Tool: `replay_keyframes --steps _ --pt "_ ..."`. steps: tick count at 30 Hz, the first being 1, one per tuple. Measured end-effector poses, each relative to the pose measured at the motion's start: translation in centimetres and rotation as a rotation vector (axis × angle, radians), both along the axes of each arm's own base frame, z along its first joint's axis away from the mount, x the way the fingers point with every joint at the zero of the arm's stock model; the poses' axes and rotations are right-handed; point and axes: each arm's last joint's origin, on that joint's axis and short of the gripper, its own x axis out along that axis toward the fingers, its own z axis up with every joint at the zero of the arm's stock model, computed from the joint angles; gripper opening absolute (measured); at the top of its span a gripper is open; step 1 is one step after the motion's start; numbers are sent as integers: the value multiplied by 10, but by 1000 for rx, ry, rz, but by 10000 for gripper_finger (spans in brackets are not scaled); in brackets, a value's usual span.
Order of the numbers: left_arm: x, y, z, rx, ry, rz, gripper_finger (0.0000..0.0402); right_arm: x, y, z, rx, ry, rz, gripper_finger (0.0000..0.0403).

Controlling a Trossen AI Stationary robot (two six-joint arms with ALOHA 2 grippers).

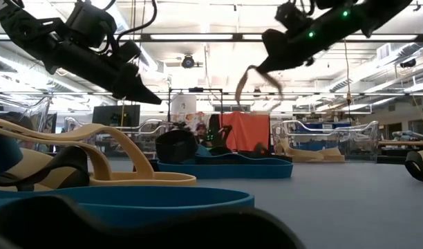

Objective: Sort rubber bands into baskets
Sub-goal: Put the yellow rubber band into the top right transparent bin

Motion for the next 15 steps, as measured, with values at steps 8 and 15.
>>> replay_keyframes --steps 8,15 --pt "-1 0 -2 -6 22 0 64 -38 -29 7 -90 194 -332 5" --pt "0 0 -1 -2 6 0 64 -61 -65 -7 86 289 -391 5"
